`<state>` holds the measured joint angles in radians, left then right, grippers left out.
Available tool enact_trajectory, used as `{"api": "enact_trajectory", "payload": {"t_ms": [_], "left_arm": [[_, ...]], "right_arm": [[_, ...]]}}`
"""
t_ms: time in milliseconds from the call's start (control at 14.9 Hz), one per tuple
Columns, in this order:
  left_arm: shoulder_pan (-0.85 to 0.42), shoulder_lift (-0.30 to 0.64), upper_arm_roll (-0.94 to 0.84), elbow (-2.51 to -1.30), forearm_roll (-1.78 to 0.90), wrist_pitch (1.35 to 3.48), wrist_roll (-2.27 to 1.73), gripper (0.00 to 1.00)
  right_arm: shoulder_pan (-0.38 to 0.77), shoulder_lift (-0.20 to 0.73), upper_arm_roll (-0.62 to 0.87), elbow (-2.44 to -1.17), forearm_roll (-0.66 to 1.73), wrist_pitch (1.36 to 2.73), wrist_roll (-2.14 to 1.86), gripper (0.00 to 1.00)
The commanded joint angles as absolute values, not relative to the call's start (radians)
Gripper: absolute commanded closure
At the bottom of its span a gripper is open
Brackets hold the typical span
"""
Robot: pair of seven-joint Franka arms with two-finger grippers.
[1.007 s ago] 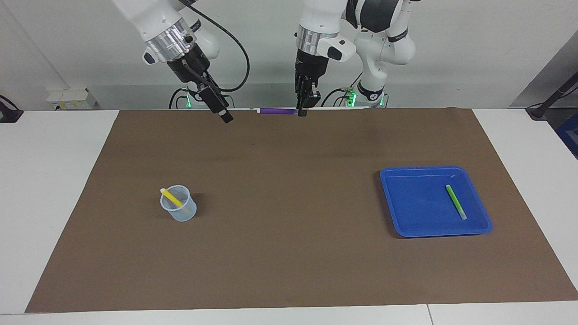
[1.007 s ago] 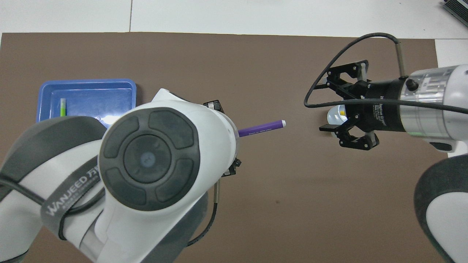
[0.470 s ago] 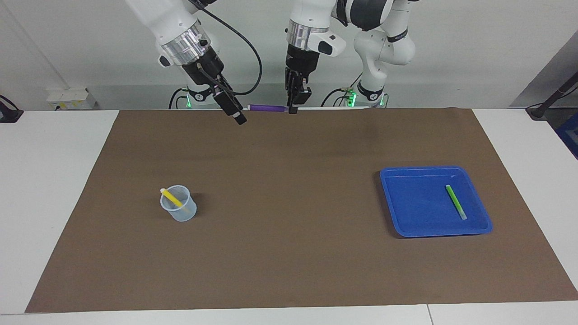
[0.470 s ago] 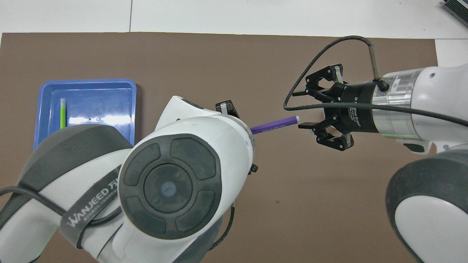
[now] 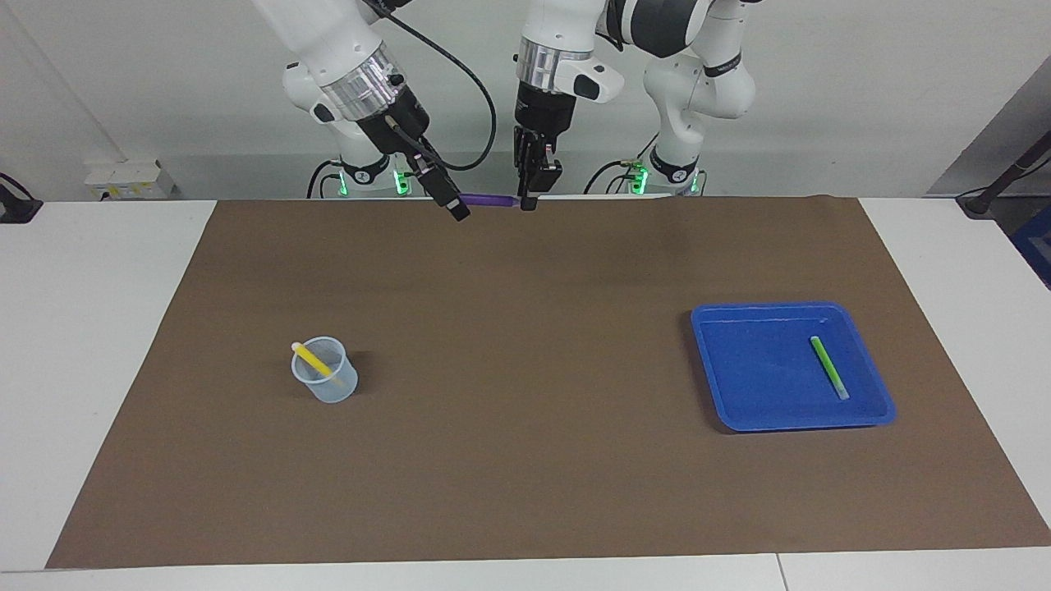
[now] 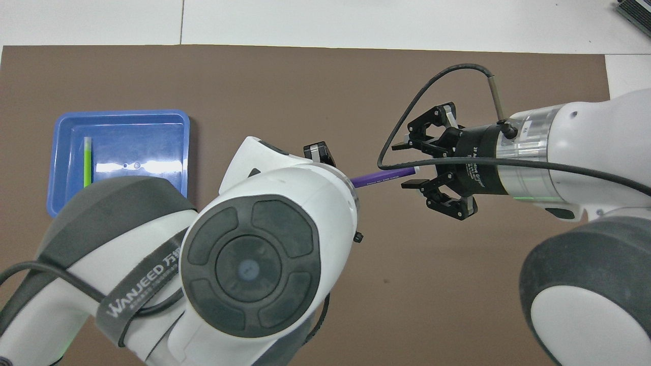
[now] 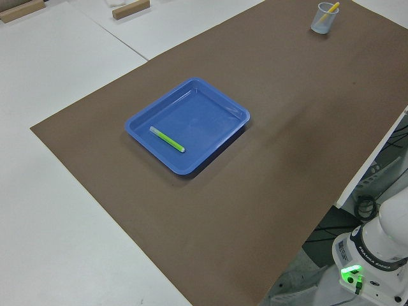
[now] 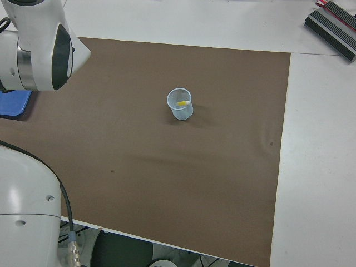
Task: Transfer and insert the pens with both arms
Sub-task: 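Hold the pen with the left gripper while the right gripper approaches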
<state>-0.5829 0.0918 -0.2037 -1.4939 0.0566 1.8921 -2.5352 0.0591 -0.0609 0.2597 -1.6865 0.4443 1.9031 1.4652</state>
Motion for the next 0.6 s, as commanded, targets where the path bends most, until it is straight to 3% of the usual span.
{"api": "enact_trajectory", "payload": {"t_ms": [0,268,336,537], "left_arm": [[-0.604,0.080,-0.189,-1.519,0.078,1.916,-2.559,1.00],[-0.604,0.080,-0.189,-1.519,0.078,1.911,-2.557,1.00],[-0.604,0.080,-0.189,-1.519,0.078,1.913,-2.557,1.00],[-0.604,0.081,-0.189,-1.517,0.078,1.913,-2.556,1.00]], "right_arm": [[0.052,-0.064,0.262,-1.681,0.453,1.873,1.470,0.59],[0.049,-0.064,0.262,-1.681,0.454,1.870,1.467,0.96],[0.049,-0.064,0.262,-1.681,0.453,1.867,1.468,1.00],[0.045,-0.064,0.262,-1.680,0.453,1.867,1.466,1.00]]}}
